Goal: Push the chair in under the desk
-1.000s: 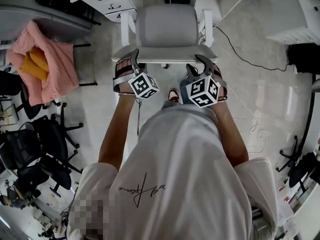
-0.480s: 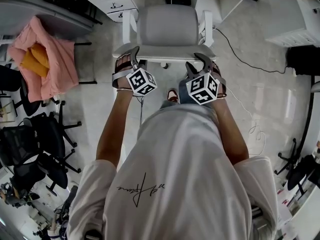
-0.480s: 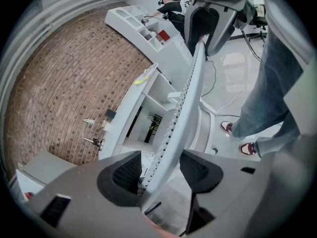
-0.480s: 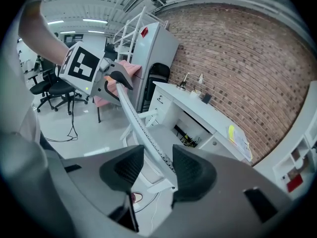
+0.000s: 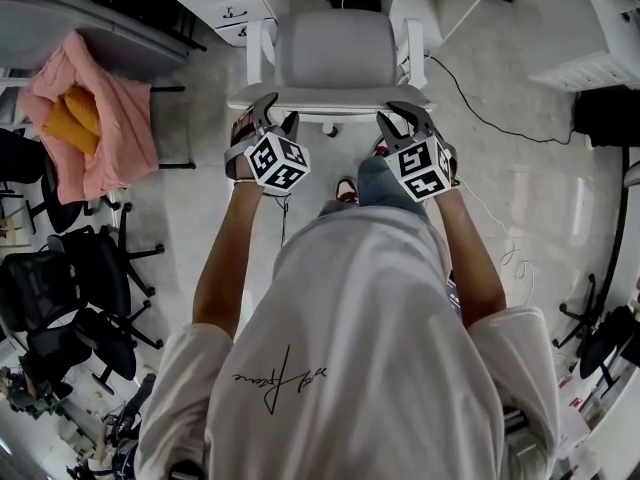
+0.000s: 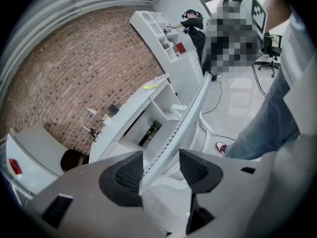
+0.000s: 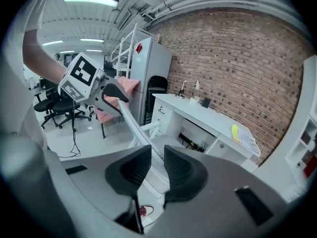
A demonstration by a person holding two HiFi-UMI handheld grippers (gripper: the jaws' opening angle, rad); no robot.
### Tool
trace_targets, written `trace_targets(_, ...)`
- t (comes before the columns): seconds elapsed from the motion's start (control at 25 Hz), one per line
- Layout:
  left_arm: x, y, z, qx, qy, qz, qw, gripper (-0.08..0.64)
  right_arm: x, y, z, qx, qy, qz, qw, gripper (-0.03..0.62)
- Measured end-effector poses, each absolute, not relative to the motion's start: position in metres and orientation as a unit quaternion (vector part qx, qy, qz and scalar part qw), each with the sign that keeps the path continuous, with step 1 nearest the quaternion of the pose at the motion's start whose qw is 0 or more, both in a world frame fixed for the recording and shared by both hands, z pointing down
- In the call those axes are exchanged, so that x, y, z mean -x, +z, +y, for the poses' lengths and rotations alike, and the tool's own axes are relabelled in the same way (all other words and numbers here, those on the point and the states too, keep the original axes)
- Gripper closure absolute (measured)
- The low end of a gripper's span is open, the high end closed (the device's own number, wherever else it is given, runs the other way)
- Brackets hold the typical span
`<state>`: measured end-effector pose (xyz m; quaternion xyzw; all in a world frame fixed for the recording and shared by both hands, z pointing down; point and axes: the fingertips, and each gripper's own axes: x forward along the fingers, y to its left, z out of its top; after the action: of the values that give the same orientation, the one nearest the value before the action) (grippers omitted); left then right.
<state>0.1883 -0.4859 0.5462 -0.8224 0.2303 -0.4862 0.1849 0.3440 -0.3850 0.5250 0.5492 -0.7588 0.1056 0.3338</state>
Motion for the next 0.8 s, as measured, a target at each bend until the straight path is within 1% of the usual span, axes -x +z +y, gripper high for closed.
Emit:
trace_targets(0.2, -0.184, 0.533, -0.476, 0.848, -0.445, 0.249, 0.143, 0.342, -0.337, 0.514, -0.384, -0.544, 0.110, -0.768, 0.319, 0.499)
trace_targets(0.32, -0.184, 0.527, -0.467, 0.862, -0.424, 0.255, 0.111, 0.360, -0.335, 0.508, -0.381, -0.544, 0.119, -0.777, 0.295, 0.500)
trace_targets(0.44, -0.185, 0.524, -0.452, 0.874, -0.408, 0.254, 0.068, 0.364, -0.332, 0.503, -0.374, -0.543, 0.125, -0.782, 0.281, 0.508)
trace_targets(0.6, -0.192, 0.508, -0.438, 0.896, -0.361, 0.258, 0.004, 0.375, -0.323, 0.497, -0.365, -0.536, 0.143, -0.789, 0.264, 0.523)
trace_targets(0.68, -0.195, 0.502, -0.432, 0.904, -0.340, 0.259, -0.016, 0.391, -0.319, 0.492, -0.362, -0.535, 0.148, -0.793, 0.251, 0.532)
trace_targets(0.8, -0.196, 0.497, -0.422, 0.911, -0.320, 0.257, -0.035, 0.436, -0.314, 0.483, -0.356, -0.532, 0.154, -0.799, 0.233, 0.545)
